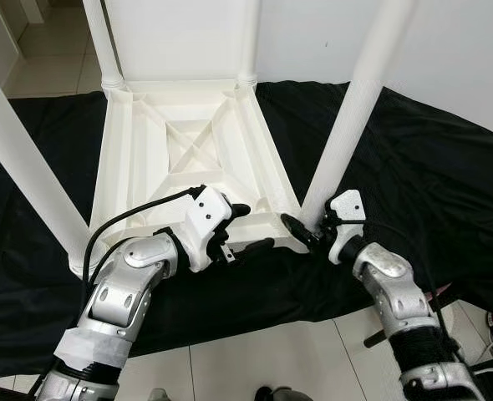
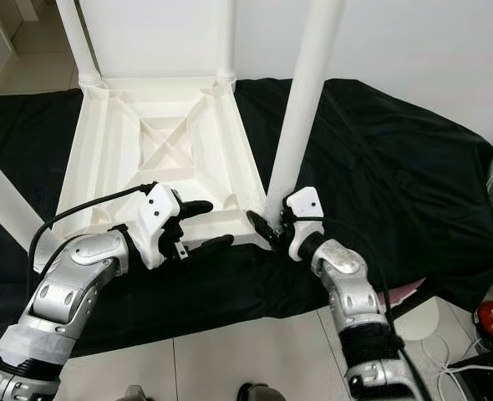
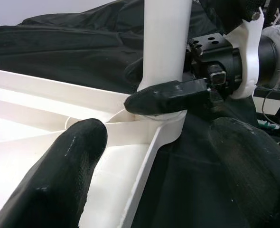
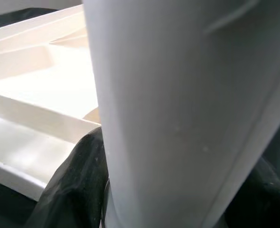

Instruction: Building children table

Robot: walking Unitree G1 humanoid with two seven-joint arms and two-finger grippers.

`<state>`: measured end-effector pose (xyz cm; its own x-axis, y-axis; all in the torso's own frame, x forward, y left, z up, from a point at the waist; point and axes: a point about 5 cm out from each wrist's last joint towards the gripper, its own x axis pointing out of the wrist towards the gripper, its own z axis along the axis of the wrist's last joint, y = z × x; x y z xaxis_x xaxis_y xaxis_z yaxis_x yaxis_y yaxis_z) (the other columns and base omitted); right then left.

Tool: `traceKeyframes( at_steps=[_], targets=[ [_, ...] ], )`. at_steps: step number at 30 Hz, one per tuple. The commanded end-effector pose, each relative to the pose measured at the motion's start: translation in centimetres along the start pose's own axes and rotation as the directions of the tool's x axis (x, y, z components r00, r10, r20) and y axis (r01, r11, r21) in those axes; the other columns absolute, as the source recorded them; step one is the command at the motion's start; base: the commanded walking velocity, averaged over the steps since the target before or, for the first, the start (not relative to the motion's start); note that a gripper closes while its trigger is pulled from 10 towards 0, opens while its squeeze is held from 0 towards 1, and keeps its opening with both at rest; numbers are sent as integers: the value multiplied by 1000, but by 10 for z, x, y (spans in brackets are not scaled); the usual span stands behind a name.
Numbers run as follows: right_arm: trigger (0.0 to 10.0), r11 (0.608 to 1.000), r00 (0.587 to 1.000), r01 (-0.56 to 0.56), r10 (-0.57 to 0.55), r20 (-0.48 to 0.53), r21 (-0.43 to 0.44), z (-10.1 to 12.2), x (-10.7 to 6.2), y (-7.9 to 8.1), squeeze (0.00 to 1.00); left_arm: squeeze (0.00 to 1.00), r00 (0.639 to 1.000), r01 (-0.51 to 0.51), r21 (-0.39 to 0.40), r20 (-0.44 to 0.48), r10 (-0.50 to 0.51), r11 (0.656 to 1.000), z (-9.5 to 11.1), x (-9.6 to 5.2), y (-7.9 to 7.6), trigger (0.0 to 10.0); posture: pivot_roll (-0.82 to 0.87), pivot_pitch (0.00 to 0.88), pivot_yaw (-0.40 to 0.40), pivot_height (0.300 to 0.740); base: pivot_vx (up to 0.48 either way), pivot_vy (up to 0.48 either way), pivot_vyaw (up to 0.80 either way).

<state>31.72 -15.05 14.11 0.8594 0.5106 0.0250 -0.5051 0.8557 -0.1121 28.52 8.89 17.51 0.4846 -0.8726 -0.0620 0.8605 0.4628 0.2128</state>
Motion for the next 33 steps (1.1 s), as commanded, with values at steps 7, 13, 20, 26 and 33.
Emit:
traceKeyframes(
  at_steps=[7,13,20,26,33],
  targets=[
    [10000,937,945,325,-319,-70,128,-6,5,42,0,0,999,-35,-11,-9,35,999,-2,-4,-3,10000,34,115,-44,740,0,0,0],
    [10000,955,977,203,-211,16,215,9,8,67,1000,0,999,-34,-24,-8,34,999,-3,-4,-5,10000,29,119,-45,740,0,0,0],
    [10000,966,977,205,-211,25,158,14,-8,38,1000,0,999,-32,-18,-7,32,999,-2,-2,-4,10000,28,106,-52,740,0,0,0],
    [10000,991,994,100,-103,31,84,14,-18,31,0,0,999,-35,-15,-9,35,999,-3,-4,-3,10000,28,99,-48,740,0,0,0],
    [10000,984,983,-176,177,42,-35,20,-20,18,0,0,1000,-2,-11,-19,2,1000,-2,-6,-1,10000,28,117,-36,740,0,0,0]
  ],
)
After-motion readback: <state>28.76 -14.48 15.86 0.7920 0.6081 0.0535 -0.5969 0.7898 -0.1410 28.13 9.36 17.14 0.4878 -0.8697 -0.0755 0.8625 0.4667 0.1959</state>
